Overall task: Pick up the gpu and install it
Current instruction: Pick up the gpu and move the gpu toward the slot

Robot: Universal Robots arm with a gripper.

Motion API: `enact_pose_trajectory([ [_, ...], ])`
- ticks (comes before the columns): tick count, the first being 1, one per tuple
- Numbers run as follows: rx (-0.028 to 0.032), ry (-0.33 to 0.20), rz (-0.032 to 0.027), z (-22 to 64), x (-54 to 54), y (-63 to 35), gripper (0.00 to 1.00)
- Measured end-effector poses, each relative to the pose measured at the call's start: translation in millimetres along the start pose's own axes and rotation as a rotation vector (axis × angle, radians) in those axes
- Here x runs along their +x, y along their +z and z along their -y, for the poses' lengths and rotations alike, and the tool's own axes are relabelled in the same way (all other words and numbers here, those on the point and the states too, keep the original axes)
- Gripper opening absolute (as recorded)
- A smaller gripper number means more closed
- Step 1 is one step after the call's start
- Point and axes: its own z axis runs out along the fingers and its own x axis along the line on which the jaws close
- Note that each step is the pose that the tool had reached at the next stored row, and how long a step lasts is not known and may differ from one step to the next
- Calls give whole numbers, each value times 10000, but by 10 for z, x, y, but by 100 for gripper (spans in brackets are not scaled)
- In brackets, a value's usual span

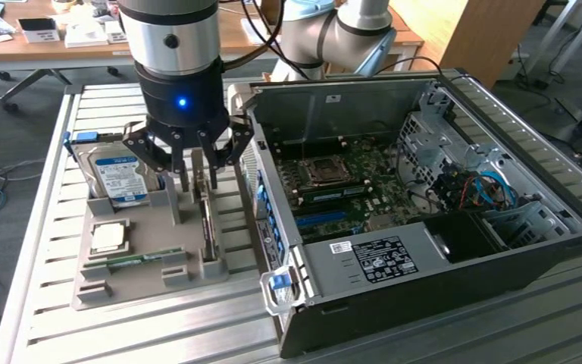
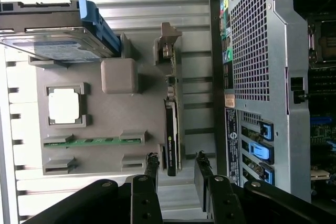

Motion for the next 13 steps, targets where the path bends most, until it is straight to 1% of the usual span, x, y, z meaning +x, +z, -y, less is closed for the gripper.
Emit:
enact_pose_trajectory([
  [6,1,-1,-1,2,10,37,42],
  [13,0,0,0,3,10,40,42],
])
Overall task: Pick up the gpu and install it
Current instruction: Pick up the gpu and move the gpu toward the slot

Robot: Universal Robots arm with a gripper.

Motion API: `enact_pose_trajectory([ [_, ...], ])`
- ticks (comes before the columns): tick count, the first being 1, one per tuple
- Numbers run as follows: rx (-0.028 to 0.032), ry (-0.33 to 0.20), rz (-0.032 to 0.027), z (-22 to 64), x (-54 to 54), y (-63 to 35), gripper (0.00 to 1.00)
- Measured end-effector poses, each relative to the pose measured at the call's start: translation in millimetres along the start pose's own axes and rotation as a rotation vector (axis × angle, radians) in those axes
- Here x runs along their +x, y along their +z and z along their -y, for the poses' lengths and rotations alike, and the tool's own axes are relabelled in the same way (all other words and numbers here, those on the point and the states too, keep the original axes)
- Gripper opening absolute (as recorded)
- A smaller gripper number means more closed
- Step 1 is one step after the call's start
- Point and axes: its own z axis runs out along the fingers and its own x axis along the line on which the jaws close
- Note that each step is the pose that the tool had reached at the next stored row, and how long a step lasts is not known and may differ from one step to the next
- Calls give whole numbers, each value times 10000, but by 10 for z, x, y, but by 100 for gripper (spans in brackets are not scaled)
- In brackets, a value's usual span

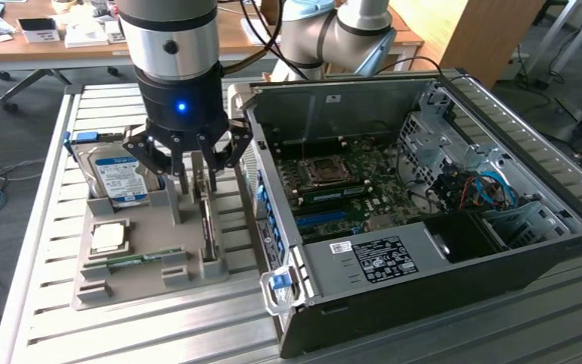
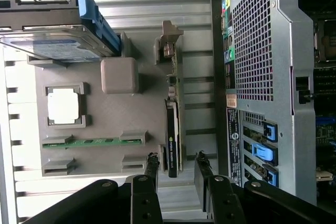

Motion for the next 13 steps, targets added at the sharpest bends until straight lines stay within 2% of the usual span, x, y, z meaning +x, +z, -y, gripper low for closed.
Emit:
enact_pose_trajectory([
  [6,0,1,1,2,8,31,42],
  [13,-1,-1,0,8,24,139,42],
])
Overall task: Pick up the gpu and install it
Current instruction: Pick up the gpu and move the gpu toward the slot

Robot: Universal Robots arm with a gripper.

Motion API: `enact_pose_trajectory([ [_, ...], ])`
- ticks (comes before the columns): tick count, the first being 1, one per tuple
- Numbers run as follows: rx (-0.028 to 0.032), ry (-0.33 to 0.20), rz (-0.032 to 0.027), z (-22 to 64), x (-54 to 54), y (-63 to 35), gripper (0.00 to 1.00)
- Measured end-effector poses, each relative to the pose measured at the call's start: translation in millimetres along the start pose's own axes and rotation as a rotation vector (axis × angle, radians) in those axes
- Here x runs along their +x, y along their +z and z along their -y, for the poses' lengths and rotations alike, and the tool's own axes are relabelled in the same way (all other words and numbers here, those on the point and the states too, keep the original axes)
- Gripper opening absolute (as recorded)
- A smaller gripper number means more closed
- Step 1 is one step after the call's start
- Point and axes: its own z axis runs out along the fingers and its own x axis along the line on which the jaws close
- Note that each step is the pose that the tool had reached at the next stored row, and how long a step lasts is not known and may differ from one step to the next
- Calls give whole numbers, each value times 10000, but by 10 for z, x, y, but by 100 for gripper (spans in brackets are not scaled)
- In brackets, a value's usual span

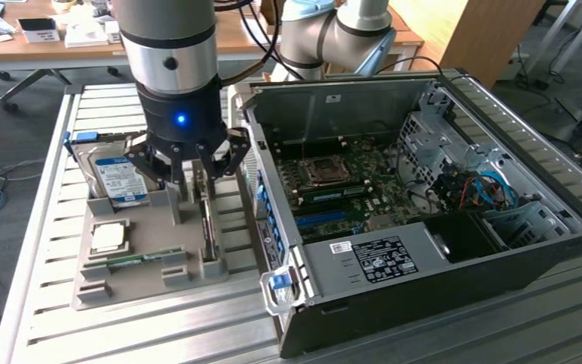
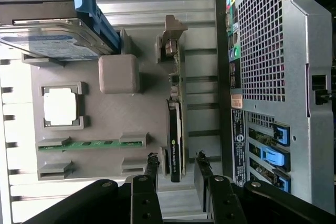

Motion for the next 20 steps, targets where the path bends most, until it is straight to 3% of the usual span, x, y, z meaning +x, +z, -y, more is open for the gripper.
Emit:
enact_pose_trajectory([
  [20,2,1,0,0,-39,92,42],
])
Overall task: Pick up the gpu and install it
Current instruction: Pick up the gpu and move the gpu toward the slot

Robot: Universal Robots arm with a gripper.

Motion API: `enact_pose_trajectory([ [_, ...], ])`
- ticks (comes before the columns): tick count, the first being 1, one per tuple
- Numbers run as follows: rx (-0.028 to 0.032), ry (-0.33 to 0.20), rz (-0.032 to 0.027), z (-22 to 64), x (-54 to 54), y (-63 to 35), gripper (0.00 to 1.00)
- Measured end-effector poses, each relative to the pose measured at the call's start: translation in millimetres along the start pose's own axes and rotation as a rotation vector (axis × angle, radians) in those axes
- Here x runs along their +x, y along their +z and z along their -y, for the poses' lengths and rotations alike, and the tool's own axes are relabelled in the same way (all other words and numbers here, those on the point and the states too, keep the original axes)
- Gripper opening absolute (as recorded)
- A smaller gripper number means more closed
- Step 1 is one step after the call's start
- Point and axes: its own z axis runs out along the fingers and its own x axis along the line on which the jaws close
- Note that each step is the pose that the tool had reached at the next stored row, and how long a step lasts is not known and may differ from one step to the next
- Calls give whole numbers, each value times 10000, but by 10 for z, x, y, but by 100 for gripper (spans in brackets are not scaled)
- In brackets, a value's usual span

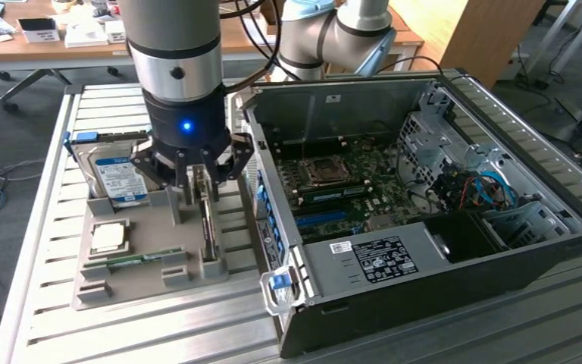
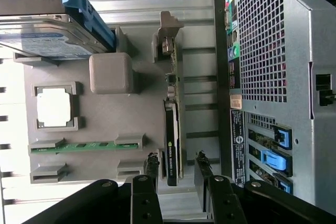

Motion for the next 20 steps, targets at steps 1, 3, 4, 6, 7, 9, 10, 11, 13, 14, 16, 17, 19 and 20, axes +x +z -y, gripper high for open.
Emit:
enact_pose_trajectory([
  [1,0,0,1,1,0,19,42],
  [3,-1,-2,1,1,1,42,42],
  [4,1,-2,-1,1,1,42,42],
  [6,1,-1,-1,1,1,42,42],
  [7,1,0,-1,1,1,42,42],
  [9,0,0,0,1,1,43,42],
  [10,0,0,0,1,1,43,42],
  [11,0,0,0,1,1,43,42],
  [13,-2,1,3,-6,2,45,42],
  [14,-3,1,1,-10,2,46,42],
  [16,-14,0,1,-17,2,51,42],
  [17,-21,0,0,-21,3,56,42],
  [19,-27,1,-2,-26,4,71,42],
  [20,-27,0,-2,-27,4,84,42],
])
